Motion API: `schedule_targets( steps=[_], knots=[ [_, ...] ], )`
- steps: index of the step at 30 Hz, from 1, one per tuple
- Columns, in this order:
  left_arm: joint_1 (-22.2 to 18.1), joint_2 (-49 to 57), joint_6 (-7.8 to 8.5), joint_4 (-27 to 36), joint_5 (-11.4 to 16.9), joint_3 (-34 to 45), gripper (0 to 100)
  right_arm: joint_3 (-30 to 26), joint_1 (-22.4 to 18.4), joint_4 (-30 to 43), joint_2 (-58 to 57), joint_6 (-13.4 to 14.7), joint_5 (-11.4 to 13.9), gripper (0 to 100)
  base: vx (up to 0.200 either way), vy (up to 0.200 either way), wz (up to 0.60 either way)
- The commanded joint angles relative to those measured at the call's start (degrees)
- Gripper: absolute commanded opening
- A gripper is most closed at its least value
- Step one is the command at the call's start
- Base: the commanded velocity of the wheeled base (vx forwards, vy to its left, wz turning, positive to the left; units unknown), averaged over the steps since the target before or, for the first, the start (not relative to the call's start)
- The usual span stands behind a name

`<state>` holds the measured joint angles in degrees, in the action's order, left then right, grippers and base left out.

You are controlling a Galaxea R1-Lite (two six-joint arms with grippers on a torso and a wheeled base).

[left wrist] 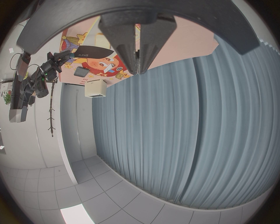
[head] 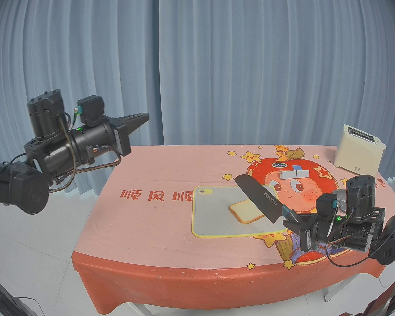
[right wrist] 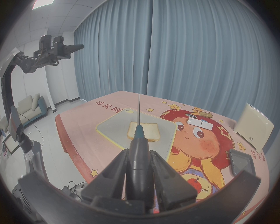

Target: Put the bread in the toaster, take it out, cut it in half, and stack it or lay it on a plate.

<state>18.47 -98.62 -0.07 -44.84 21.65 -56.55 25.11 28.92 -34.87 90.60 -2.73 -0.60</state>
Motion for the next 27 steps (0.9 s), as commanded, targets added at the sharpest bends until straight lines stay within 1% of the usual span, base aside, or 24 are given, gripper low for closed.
schedule_targets(
  steps=[1,2,3,4,9,11,16,19,20,21,24,27],
  knots=[
    [3.33,-7.11,-0.1,-0.25,-1.52,-4.88,0,0.11,0.0,-0.03,0.01,-0.08,-0.02,0,0.0,0.0,0.0],
    [3.86,-7.81,-0.1,-0.25,-2.23,-5.85,0,0.11,-0.09,-0.03,0.1,-0.08,-0.02,0,0.0,0.0,0.0],
    [3.94,-7.9,-0.1,-0.16,-2.31,-6.03,0,0.11,-0.09,-0.03,0.1,-0.08,-0.02,0,0.0,0.0,0.0],
    [5.17,-9.48,-0.1,-0.25,-2.84,-7.78,0,0.11,0.0,-0.03,0.1,-0.08,-0.02,0,0.0,0.0,0.0],
    [7.81,-11.68,-0.1,-0.51,-2.84,-10.51,0,0.46,0.0,0.06,0.54,-0.08,0.07,0,0.0,0.0,0.0],
    [9.48,-13.44,-0.1,-0.6,-2.84,-11.12,0,0.64,0.0,-0.03,0.81,0.01,0.07,0,0.0,0.0,0.0],
    [11.33,-15.9,0.07,-0.69,-3.11,-12.44,0,0.82,0.09,0.24,0.89,0.01,0.16,0,0.0,0.0,0.0],
    [11.68,-18.18,0.42,-0.69,-3.9,-15.25,0,1.87,0.35,4.54,0.54,0.18,0.16,0,0.0,0.0,0.0],
    [11.68,-18.18,0.42,-0.69,-3.9,-15.25,0,1.87,0.35,4.54,0.54,0.18,0.16,0,0.0,0.0,0.0],
    [12.64,-19.5,0.34,-0.69,-4.07,-17.54,0,3.19,0.35,7.53,0.28,0.45,0.16,0,0.0,0.0,0.0],
    [13.26,-21.09,0.34,-0.6,-4.07,-19.56,0,3.8,0.26,8.41,0.19,0.71,0.16,0,0.0,0.0,0.0],
    [14.84,-21.79,0.34,-0.16,-4.07,-19.91,0,4.15,0.26,8.23,0.37,0.71,0.16,0,0.0,0.0,0.0]
  ],
)
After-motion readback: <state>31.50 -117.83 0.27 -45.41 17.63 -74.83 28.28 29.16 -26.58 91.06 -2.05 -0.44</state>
